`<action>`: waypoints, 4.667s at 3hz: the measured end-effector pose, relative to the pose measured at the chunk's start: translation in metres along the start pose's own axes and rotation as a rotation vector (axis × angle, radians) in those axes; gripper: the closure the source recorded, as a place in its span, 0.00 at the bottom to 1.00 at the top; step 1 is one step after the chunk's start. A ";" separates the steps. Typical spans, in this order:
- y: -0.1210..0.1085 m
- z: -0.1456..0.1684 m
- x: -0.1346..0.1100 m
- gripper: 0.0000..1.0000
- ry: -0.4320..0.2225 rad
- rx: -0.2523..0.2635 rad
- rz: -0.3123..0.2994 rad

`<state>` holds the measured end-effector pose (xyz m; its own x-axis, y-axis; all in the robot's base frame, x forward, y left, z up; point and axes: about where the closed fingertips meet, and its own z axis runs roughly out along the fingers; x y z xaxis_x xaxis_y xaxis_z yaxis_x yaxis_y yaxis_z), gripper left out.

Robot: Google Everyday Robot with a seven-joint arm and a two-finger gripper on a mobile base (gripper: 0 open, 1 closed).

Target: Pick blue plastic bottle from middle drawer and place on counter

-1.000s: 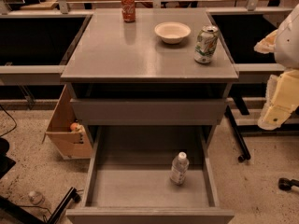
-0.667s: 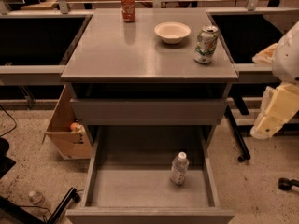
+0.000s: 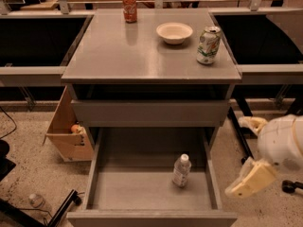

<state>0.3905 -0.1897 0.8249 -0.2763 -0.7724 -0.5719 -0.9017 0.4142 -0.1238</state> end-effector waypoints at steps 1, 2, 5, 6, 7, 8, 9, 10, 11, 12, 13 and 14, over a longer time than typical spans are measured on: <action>0.014 0.055 0.030 0.00 -0.183 0.007 0.086; -0.006 0.086 0.038 0.00 -0.327 0.058 0.049; -0.049 0.152 0.059 0.00 -0.472 0.054 0.005; -0.079 0.186 0.081 0.00 -0.559 0.043 -0.054; -0.093 0.231 0.100 0.00 -0.618 -0.014 -0.080; -0.093 0.258 0.109 0.00 -0.636 -0.049 -0.088; -0.091 0.283 0.118 0.00 -0.640 -0.078 -0.085; -0.077 0.305 0.117 0.00 -0.662 -0.121 -0.063; -0.065 0.334 0.110 0.00 -0.675 -0.179 -0.012; -0.061 0.359 0.102 0.04 -0.682 -0.227 0.049; -0.060 0.381 0.094 0.23 -0.702 -0.262 0.077; -0.064 0.397 0.089 0.46 -0.721 -0.276 0.083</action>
Offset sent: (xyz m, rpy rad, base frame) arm 0.0550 0.0060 -0.1087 0.3929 -0.2771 -0.0281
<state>0.5550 -0.0940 0.4601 -0.1473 -0.2007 -0.9685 -0.9638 0.2492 0.0950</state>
